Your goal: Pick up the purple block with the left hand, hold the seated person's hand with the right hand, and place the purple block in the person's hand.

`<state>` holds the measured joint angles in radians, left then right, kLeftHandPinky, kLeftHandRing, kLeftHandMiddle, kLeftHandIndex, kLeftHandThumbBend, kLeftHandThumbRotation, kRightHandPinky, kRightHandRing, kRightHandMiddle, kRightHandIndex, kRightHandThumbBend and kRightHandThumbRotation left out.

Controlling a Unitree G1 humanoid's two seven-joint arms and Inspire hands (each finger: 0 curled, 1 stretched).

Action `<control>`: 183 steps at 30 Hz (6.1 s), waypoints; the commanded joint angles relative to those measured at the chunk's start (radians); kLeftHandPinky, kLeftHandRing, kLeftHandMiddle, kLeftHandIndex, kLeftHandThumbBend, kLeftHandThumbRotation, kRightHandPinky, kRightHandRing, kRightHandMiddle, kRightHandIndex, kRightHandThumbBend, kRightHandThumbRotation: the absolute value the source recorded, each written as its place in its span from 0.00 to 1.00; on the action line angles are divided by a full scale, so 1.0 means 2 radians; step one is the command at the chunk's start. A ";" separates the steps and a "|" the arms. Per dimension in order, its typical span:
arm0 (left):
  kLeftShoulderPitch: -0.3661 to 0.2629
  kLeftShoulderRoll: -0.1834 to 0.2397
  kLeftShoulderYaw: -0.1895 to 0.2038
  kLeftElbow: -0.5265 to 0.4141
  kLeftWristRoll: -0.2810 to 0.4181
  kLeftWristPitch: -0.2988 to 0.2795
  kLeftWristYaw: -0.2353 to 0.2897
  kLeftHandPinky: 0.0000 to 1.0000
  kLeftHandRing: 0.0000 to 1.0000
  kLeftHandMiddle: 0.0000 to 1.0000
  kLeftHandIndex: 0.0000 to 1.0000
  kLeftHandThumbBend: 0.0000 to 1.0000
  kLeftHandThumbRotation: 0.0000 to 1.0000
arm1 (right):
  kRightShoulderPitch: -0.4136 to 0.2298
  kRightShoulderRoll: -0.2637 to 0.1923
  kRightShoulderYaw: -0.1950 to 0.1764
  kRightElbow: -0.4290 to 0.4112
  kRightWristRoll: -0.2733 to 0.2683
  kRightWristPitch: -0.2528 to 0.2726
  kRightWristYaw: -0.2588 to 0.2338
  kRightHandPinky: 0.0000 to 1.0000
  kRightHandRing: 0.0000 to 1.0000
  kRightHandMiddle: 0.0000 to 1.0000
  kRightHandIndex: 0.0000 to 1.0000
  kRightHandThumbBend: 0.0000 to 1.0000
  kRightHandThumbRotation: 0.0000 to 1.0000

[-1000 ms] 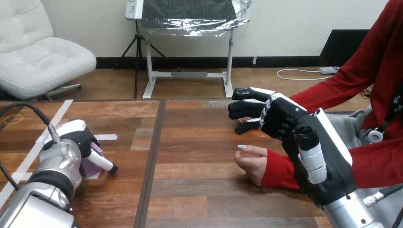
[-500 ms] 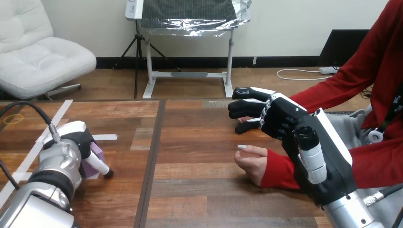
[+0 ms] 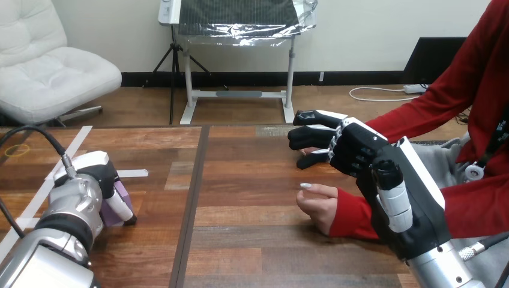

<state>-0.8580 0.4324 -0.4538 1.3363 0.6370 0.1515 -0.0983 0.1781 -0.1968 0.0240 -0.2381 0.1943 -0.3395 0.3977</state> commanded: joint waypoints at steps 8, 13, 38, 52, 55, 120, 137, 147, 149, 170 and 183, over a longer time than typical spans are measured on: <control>-0.043 0.017 0.004 -0.013 -0.001 0.006 0.003 0.38 0.56 0.65 0.65 0.65 0.00 | -0.021 0.001 -0.006 -0.017 0.002 -0.003 -0.007 0.61 0.72 0.72 0.76 0.96 1.00; -0.043 0.017 0.010 -0.015 -0.007 0.006 0.004 0.33 0.48 0.58 0.64 0.65 0.00 | -0.021 0.001 -0.006 -0.018 0.004 -0.001 -0.006 0.61 0.72 0.72 0.76 0.95 1.00; -0.041 0.011 0.026 -0.015 -0.021 0.023 0.039 0.22 0.32 0.42 0.70 0.68 0.00 | -0.021 0.001 -0.006 -0.016 0.002 -0.002 -0.008 0.61 0.72 0.72 0.76 0.95 1.00; -0.037 0.008 0.032 -0.016 -0.028 0.030 0.065 0.22 0.31 0.39 0.66 0.66 0.00 | -0.023 0.002 -0.006 -0.011 0.003 -0.008 -0.007 0.60 0.71 0.72 0.75 0.93 1.00; -0.038 0.007 0.032 -0.017 -0.028 0.034 0.066 0.22 0.31 0.40 0.60 0.66 0.00 | -0.023 0.003 -0.006 -0.012 0.003 -0.007 -0.007 0.60 0.71 0.72 0.75 0.93 1.00; 0.103 -0.007 0.171 -0.342 -0.166 0.004 0.104 0.30 0.37 0.43 0.43 0.78 0.00 | -0.090 -0.052 -0.051 0.103 -0.158 -0.060 -0.087 0.69 0.76 0.79 0.79 0.91 0.91; 0.205 -0.023 0.191 -0.545 -0.201 0.024 0.062 0.31 0.38 0.43 0.42 0.75 0.00 | -0.139 -0.119 -0.068 0.184 -0.178 -0.083 -0.091 0.71 0.80 0.82 0.81 0.89 0.93; 0.238 -0.026 0.193 -0.610 -0.213 0.037 0.038 0.32 0.39 0.42 0.42 0.76 0.00 | -0.170 -0.157 -0.066 0.236 -0.198 -0.102 -0.096 0.68 0.78 0.82 0.82 0.90 0.95; 0.243 -0.029 0.196 -0.616 -0.220 0.032 0.033 0.32 0.39 0.42 0.42 0.76 0.00 | -0.177 -0.167 -0.064 0.247 -0.205 -0.104 -0.098 0.67 0.78 0.82 0.83 0.91 0.95; 0.268 -0.032 0.203 -0.656 -0.236 0.030 0.016 0.33 0.38 0.40 0.41 0.76 0.00 | -0.233 -0.236 -0.038 0.336 -0.270 -0.128 -0.099 0.66 0.80 0.82 0.83 0.99 0.92; 0.274 -0.036 0.207 -0.660 -0.245 0.028 0.015 0.34 0.38 0.40 0.41 0.76 0.00 | -0.262 -0.249 -0.033 0.374 -0.295 -0.131 -0.104 0.67 0.81 0.82 0.82 1.00 0.84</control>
<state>-0.2092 0.3474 -0.1174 0.1957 0.1640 0.2277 -0.0724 -0.1484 -0.6204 -0.0390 0.4609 -0.3716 -0.5401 0.2434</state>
